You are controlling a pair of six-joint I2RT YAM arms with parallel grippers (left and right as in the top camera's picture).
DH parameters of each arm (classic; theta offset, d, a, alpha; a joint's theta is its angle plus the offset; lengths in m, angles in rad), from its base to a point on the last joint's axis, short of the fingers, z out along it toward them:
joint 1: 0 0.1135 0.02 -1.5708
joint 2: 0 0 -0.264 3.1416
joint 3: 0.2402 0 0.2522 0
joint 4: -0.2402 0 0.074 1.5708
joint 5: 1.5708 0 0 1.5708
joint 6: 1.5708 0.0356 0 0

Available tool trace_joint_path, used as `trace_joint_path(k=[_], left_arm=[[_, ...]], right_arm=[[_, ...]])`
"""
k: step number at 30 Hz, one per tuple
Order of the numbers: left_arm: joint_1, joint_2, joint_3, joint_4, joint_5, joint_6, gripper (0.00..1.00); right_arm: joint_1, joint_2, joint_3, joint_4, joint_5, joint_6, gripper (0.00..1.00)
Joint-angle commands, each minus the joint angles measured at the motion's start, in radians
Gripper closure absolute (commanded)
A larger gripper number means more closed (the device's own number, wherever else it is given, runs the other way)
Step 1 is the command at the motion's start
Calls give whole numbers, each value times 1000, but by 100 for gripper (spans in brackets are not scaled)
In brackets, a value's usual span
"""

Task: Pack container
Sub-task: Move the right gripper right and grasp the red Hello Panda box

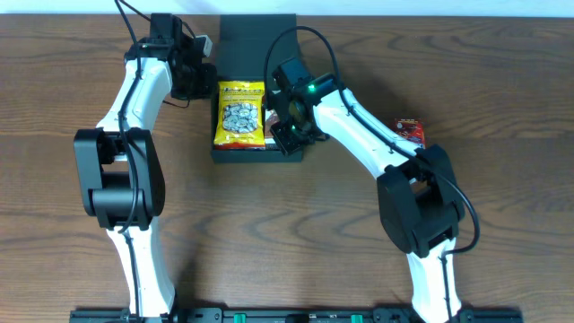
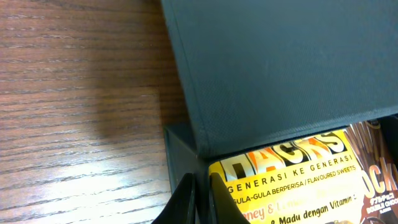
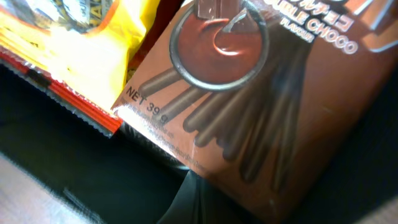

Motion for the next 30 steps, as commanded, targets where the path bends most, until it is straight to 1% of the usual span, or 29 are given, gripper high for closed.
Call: trace_joint_path(k=[1,3,5,8,11,12,14,15,16,17,19,20,22,24,25,26,30], left_arm=[[3,-14,5,-8,22,23,94],[3,-14,5,-8,22,27,94],[3,-14,5,-8,22,27,95],[3,-14,5,-8,26,39,94],[3,-14,5,-8,34,39,94],[3,-14,5,-8,34,39,94],[3,-14,5,-8,34,39,94],[3,-14,5,-8,34,39,94],[3,-14,5,-8,34,39,94],[3,-14,5,-8,34,39,94],[3,-14,5,-7,33,39,94],[3,-14,5,-7,33,39,94],[3,-14,5,-7,33,39,94],[3,-14,5,-7,33,39,94],[3,-14,5,-7,33,39,94],[3,-14,5,-7,33,39,94],[3,-14,5,-7,33,39,94]], right_arm=[[-8,-36,81,-48,33,17,99],[-23,-73,163,-77,35,6,99],[-48,-109,203,-73,77,5,99],[-127,-145,209,-70,130,11,98],[-232,-137,200,-135,151,60,98],[-272,-134,191,-161,170,63,97],[-338,-131,165,-211,204,63,78],[-367,-131,148,-237,220,63,74],[-390,-131,131,-259,231,64,72],[-414,-131,108,-280,233,64,64],[-446,-131,55,-300,233,82,43],[-453,-131,29,-302,233,82,38],[-456,-131,-22,-297,237,83,15],[-454,-131,-70,-294,286,133,9],[-455,-131,-103,-295,333,177,3],[-455,-131,-126,-289,349,199,1],[-457,-131,-192,-245,344,214,1]])
